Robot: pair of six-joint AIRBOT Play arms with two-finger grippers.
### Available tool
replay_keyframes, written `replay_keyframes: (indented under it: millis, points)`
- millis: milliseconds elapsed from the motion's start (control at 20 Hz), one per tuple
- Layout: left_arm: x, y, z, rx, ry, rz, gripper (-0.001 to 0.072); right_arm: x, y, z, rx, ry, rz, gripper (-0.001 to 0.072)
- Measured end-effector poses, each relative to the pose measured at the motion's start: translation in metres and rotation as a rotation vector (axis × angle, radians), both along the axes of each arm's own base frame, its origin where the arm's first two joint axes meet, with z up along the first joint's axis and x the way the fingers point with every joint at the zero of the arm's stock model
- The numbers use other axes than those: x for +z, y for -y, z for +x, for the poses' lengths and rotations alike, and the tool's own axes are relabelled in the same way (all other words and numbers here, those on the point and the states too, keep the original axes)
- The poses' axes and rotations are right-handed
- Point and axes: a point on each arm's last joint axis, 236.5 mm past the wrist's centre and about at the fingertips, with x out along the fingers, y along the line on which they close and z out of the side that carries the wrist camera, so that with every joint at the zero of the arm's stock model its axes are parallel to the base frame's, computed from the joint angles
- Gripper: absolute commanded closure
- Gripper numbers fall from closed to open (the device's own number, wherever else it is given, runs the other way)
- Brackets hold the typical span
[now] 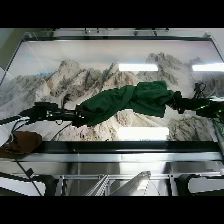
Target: Fold the shirts.
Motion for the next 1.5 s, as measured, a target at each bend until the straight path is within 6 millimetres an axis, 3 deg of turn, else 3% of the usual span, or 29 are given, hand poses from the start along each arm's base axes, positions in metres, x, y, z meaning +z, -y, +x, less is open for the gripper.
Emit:
replay_keyframes:
  millis: [50,100,150,350,450,550,700,800,900,950,1050,1150,1250,1350,1500]
  points:
    - [-0.001,0.011,-0.003,-0.046,-0.002,-0.007,0.0312,0.000,0.000,0.000,0.001,0.001,0.001,0.0684]
    - [-0.003,0.019,-0.006,-0.088,-0.001,-0.009,0.0603,0.001,-0.001,0.000,0.004,0.000,0.004,0.0684]
    - [-0.003,0.027,-0.007,-0.121,0.001,-0.017,0.0683,0.001,-0.002,-0.001,0.008,0.000,0.007,0.0684]
    - [0.011,0.042,-0.004,-0.228,0.026,-0.057,0.0682,0.012,-0.011,-0.006,0.048,0.014,0.034,0.0686]
    - [0.068,0.049,0.005,-0.266,0.085,-0.199,0.0682,0.044,-0.020,-0.005,0.088,0.085,0.081,0.0686]
    - [0.138,0.043,0.018,-0.298,0.221,-0.296,0.0681,0.120,-0.033,-0.001,0.120,0.262,0.190,0.0685]
    - [0.283,0.015,0.032,-0.327,0.628,-0.327,0.0679,0.313,-0.029,-0.013,0.111,0.745,0.361,0.0685]
    - [0.379,-0.014,0.029,-0.286,0.941,-0.245,0.0678,0.440,-0.010,-0.053,0.071,1.091,0.339,0.0685]
    - [0.473,-0.047,0.017,-0.170,1.238,-0.102,0.0676,0.520,-0.001,-0.096,0.024,1.312,0.232,0.0686]
    - [0.507,-0.062,0.008,-0.104,1.348,-0.029,0.0675,0.552,0.000,-0.118,-0.003,1.402,0.160,0.0685]
    - [0.553,-0.090,-0.008,0.031,1.483,0.102,0.0675,0.593,-0.005,-0.153,-0.042,1.518,0.046,0.0685]
    - [0.560,-0.108,-0.015,0.123,1.488,0.169,0.0674,0.608,-0.015,-0.171,-0.051,1.562,-0.046,0.0685]
    - [0.539,-0.121,-0.007,0.183,1.397,0.160,0.0674,0.608,-0.019,-0.173,-0.060,1.555,-0.120,0.0685]
    - [0.502,-0.122,0.007,0.200,1.266,0.098,0.0674,0.596,-0.021,-0.165,-0.047,1.502,-0.179,0.0685]
    - [0.414,-0.103,0.035,0.155,0.991,-0.008,0.0675,0.547,-0.025,-0.131,0.015,1.333,-0.212,0.0685]
